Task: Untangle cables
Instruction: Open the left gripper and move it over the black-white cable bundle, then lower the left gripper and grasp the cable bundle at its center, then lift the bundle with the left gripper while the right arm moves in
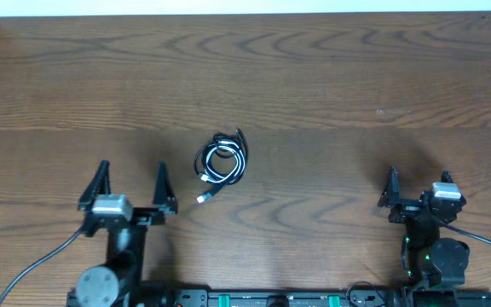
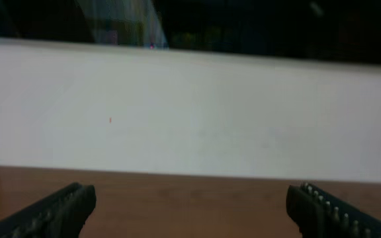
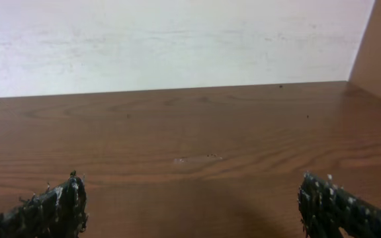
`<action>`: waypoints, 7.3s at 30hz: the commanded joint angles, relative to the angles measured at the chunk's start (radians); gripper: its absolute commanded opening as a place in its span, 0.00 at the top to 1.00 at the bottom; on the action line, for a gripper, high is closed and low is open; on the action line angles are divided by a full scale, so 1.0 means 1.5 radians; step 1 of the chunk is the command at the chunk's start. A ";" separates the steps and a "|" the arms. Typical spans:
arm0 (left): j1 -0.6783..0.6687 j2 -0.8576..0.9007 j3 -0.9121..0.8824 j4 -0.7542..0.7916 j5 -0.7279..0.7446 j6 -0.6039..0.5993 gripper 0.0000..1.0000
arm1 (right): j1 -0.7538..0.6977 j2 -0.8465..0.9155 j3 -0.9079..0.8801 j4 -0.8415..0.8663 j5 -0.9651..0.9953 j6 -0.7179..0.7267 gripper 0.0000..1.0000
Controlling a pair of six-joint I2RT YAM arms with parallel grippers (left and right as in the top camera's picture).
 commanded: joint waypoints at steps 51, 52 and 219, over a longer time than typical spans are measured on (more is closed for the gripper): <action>-0.003 1.116 0.768 -0.613 0.263 -0.033 0.92 | 0.006 -0.003 -0.001 -0.002 -0.001 0.009 0.01; -0.005 1.129 0.768 -0.620 0.264 -0.033 0.92 | 0.006 -0.003 -0.001 -0.002 -0.001 0.009 0.01; -0.101 1.213 0.708 -0.515 0.740 0.297 0.93 | 0.009 0.667 0.640 -0.260 -0.592 0.087 0.86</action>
